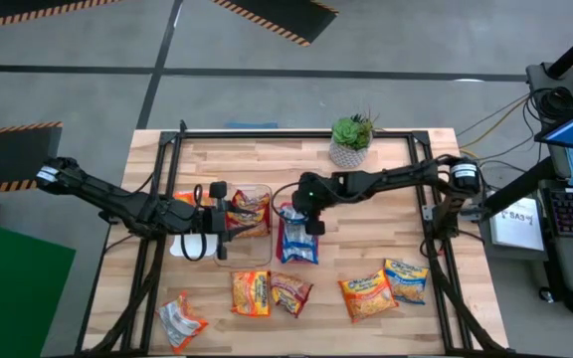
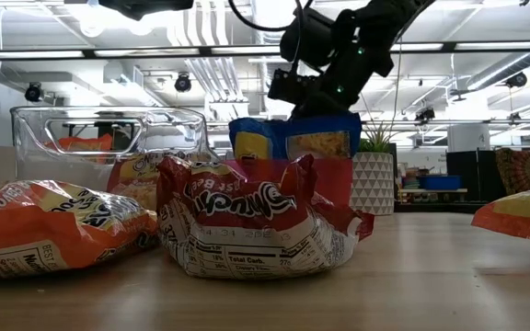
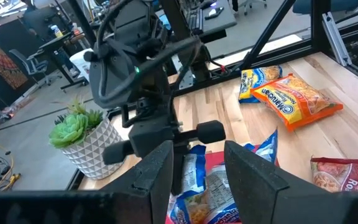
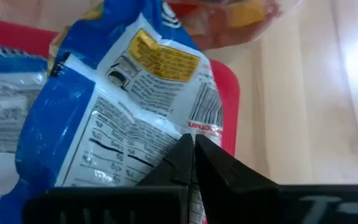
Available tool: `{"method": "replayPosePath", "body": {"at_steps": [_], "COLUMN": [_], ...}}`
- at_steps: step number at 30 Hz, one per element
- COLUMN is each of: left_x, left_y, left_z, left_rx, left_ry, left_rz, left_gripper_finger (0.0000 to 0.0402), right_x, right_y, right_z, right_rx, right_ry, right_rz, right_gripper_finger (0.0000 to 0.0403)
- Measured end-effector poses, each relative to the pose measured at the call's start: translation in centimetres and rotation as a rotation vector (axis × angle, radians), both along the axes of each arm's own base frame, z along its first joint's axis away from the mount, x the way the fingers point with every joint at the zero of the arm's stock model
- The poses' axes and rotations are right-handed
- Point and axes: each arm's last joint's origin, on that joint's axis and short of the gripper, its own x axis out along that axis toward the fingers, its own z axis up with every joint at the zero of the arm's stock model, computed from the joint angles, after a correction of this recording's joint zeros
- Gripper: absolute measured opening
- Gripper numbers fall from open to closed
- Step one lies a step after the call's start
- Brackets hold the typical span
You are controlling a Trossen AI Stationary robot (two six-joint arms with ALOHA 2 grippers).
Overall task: Sort Maruchan noodles
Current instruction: Put the blue noodle pack into the red bin, then put the orange noodle pack into the white bin
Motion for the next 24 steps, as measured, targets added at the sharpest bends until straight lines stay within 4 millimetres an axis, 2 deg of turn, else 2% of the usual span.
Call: {"method": "replayPosePath", "body": {"at_steps": [6,10,12,17,22,24], "left_x": [0.0,0.0,0.0,0.1,0.1,0.1], "left_y": [0.0,0.0,0.0,0.0,0.0,0.0], "left_z": [0.0,0.1,0.1,0.2,0.3,0.4], "left_rx": [0.000,-0.002,-0.004,-0.032,-0.075,-0.098], "left_ry": [-0.001,-0.006,-0.012,-0.028,-0.040,-0.052], "left_rz": [0.000,0.000,0.000,0.005,0.013,0.017], "left_gripper_finger": [0.0127,0.0127,0.0127,0.0127,0.0127,0.0127], "right_x": [0.1,0.0,-0.4,-2.0,-4.8,-5.9], "right_y": [0.1,0.2,0.3,1.2,4.5,6.3], "right_z": [0.1,0.1,1.4,6.6,10.4,11.2], "right_rx": [0.030,-0.040,-0.046,0.015,0.156,0.215], "right_ry": [-0.014,0.002,-0.015,-0.062,-0.069,-0.067], "right_rz": [-0.008,-0.056,-0.069,-0.133,-0.174,-0.183], "right_gripper_finger": [0.0012,0.0012,0.0012,0.0012,0.0012,0.0012]}}
